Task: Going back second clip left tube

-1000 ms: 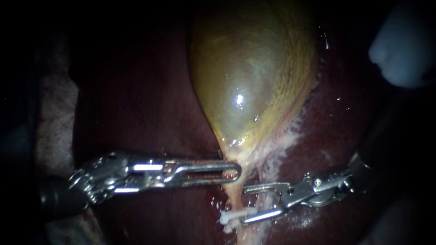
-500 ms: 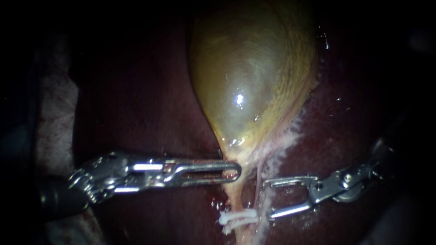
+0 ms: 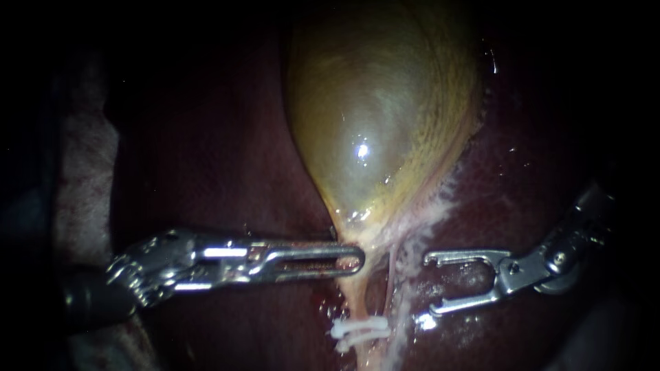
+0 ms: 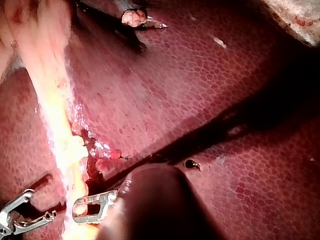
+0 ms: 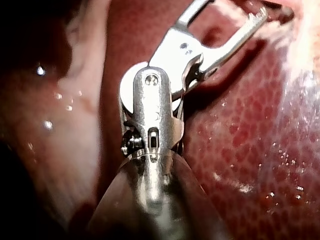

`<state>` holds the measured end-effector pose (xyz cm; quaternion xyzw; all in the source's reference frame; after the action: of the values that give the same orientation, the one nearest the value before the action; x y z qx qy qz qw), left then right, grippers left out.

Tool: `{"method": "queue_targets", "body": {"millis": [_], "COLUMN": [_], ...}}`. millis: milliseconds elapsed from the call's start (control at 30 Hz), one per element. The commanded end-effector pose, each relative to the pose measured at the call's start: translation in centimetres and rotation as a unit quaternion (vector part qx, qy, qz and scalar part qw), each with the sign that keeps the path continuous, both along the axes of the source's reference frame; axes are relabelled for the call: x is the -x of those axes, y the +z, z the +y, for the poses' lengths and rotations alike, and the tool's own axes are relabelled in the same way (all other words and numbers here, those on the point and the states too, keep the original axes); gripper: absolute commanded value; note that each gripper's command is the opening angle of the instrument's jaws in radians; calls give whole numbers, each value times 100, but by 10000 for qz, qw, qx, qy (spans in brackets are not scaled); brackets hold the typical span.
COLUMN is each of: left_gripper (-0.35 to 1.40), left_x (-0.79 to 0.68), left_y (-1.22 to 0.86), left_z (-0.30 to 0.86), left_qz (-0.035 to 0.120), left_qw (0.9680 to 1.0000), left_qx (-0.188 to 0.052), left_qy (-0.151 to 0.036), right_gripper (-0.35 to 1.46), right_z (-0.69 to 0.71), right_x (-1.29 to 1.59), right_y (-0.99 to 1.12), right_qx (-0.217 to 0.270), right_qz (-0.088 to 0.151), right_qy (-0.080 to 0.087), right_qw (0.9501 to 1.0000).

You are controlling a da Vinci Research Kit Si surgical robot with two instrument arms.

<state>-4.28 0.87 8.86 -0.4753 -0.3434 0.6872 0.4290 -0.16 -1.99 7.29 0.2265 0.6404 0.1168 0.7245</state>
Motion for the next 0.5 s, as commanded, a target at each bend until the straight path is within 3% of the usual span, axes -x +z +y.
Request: {"method": "queue_targets", "body": {"millis": [33,267,500], "left_gripper": [-35,-35,-35], "left_x": [0,4,21], "left_y": [2,16,40], "left_z": [0,2,1], "left_qz": [4,23,54], "left_qw": [10000,10000,9999], "left_qx": [9,45,109], "left_qy": [-4,-26,-70], "right_gripper": [48,49,49], "right_z": [0,0,0], "right_x": [0,0,-1], "right_y": [0,0,0], "right_qx": [-4,-4,-5], "right_qz": [-5,-5,-6], "right_qy": [3,4,7], "right_qw": [10000,10000,10000]}}
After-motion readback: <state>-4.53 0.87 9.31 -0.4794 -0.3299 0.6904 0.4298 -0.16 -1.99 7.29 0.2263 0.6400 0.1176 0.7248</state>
